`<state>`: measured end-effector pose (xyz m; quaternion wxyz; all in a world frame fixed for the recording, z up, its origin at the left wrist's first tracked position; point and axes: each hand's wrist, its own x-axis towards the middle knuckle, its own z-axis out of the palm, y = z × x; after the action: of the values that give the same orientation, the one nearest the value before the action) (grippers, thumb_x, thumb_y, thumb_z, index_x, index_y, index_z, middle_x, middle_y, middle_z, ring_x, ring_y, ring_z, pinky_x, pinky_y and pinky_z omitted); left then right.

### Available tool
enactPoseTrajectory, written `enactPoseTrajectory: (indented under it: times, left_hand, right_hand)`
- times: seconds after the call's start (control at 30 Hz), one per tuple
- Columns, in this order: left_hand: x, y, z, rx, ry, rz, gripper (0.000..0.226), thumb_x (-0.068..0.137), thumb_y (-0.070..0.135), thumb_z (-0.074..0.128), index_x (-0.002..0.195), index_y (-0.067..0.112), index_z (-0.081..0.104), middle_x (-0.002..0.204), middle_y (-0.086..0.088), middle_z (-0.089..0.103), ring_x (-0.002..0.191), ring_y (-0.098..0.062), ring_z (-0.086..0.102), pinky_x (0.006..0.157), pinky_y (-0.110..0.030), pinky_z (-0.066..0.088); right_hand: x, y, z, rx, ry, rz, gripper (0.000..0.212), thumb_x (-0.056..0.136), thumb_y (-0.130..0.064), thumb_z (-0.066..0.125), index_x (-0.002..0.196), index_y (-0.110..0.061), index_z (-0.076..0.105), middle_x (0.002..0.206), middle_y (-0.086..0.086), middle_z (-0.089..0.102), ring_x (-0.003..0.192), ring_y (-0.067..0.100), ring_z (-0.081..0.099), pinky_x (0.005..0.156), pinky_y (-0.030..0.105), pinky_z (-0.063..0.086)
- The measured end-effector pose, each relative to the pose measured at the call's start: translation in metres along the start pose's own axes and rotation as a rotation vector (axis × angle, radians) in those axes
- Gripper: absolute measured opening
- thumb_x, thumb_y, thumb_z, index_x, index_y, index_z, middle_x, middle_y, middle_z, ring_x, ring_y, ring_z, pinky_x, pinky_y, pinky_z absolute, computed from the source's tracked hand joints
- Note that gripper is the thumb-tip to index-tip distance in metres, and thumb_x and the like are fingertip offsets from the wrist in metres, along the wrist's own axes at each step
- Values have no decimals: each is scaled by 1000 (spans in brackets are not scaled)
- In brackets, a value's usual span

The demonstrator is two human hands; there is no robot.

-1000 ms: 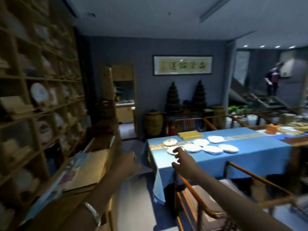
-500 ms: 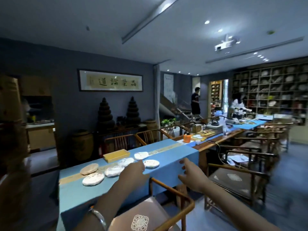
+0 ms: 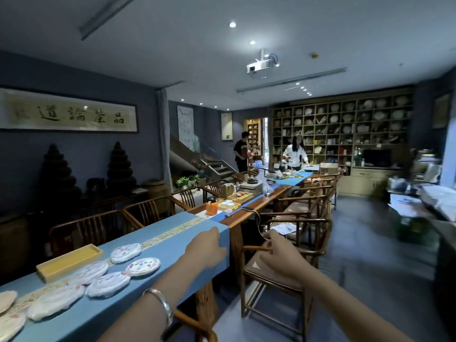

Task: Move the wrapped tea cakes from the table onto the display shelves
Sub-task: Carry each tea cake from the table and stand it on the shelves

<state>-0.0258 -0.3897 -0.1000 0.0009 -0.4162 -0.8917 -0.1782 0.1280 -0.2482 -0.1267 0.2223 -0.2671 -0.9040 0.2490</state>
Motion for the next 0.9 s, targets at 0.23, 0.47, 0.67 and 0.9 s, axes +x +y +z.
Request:
enactPoseTrajectory:
  times: [0.23, 0.47, 0.67, 0.9]
  left_hand:
    - [158, 25, 8, -97, 15, 143, 38, 92, 33, 55, 126, 17, 49, 116, -5, 61, 94, -19, 56, 70, -30, 46]
    - [279, 30, 40, -180, 29, 201, 39, 91, 31, 54, 126, 16, 46, 113, -6, 64, 101, -25, 60, 82, -39, 53]
    - [379, 6, 81, -166, 4, 111, 44, 90, 33, 55, 131, 20, 42, 111, -3, 63, 99, -22, 59, 75, -34, 50]
    - [494, -61, 106, -104, 131, -163, 47, 90, 32, 53, 134, 18, 41, 119, -6, 64, 106, -26, 59, 76, -36, 48]
  right_hand:
    - [127, 41, -21, -62, 84, 45, 44, 90, -24, 63, 128, -17, 44, 118, 5, 58, 88, 15, 58, 72, 29, 50]
    - [237, 85, -15, -71, 80, 91, 50, 89, -27, 63, 133, -17, 42, 108, 4, 59, 88, 16, 64, 76, 34, 53]
    - [342, 137, 27, -29, -1, 85, 54, 88, -27, 64, 136, -17, 42, 119, 4, 57, 100, 16, 61, 76, 29, 50]
    - [519, 158, 89, -3, -143, -78, 41, 89, -26, 62, 126, -18, 44, 115, 5, 61, 93, 17, 62, 78, 35, 55]
